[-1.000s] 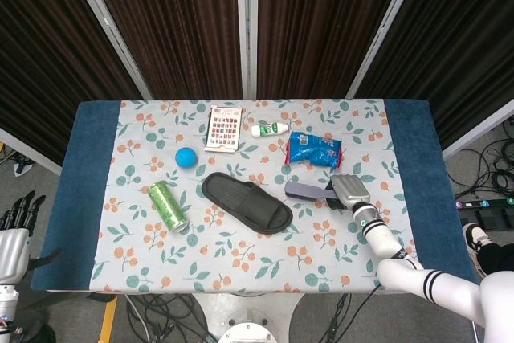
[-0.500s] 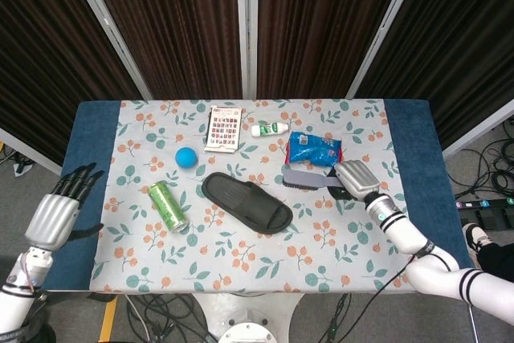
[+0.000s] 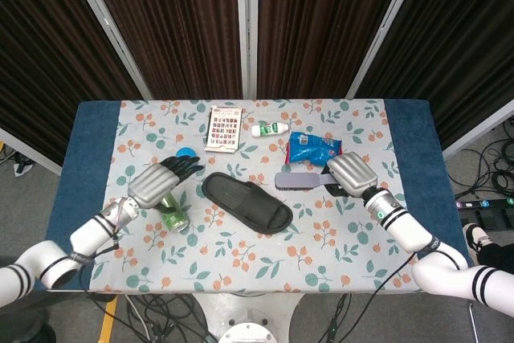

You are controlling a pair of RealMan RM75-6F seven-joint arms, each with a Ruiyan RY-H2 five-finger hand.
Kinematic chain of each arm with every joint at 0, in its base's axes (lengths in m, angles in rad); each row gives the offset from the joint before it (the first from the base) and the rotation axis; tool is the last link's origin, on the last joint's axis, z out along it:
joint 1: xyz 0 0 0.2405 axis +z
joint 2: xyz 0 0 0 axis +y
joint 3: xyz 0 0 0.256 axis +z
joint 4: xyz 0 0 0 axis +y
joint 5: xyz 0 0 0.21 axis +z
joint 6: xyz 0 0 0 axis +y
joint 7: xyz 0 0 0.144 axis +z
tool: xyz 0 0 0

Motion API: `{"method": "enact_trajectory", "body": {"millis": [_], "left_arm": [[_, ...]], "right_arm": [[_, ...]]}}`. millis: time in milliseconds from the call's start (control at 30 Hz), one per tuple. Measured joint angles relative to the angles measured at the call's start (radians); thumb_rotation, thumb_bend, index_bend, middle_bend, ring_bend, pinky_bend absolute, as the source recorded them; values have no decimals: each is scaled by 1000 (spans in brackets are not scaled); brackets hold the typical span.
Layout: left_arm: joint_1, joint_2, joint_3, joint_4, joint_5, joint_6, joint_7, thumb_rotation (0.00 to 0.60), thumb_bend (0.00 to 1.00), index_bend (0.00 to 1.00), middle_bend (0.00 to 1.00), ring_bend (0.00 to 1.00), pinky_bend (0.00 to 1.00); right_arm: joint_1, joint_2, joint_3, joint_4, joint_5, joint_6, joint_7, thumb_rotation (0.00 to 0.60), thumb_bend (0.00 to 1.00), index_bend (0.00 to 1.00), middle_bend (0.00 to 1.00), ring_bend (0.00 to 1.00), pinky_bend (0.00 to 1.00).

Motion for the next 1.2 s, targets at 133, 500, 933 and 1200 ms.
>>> {"method": "enact_trajectory", "body": {"millis": [133,500,933,1200], "left_arm": [[-84,-75,-5,69,-28,-95,10,600,135,118,115,51,158],[-190,-234,4,210,-137,-229,125,600,134,118,114,51,157],[-251,-326,-6,315,-251,-298,147,600,208,322,339,183,188],[-251,-346,5,339,-260,-261,139,600,217,455,463,288,227]], "right_arm": [[13,-17,-2,3,37,-2,-39,600,580,1000,1000,1000,1000],[36,-37,-6,15,86,1,-87,600,576,1000,1000,1000,1000],[43,-82,-40,49,89,2,-124,600,576,1000,1000,1000,1000],[66,-179,-56,113,61,-1,-150,600,574,1000,1000,1000,1000]]}}
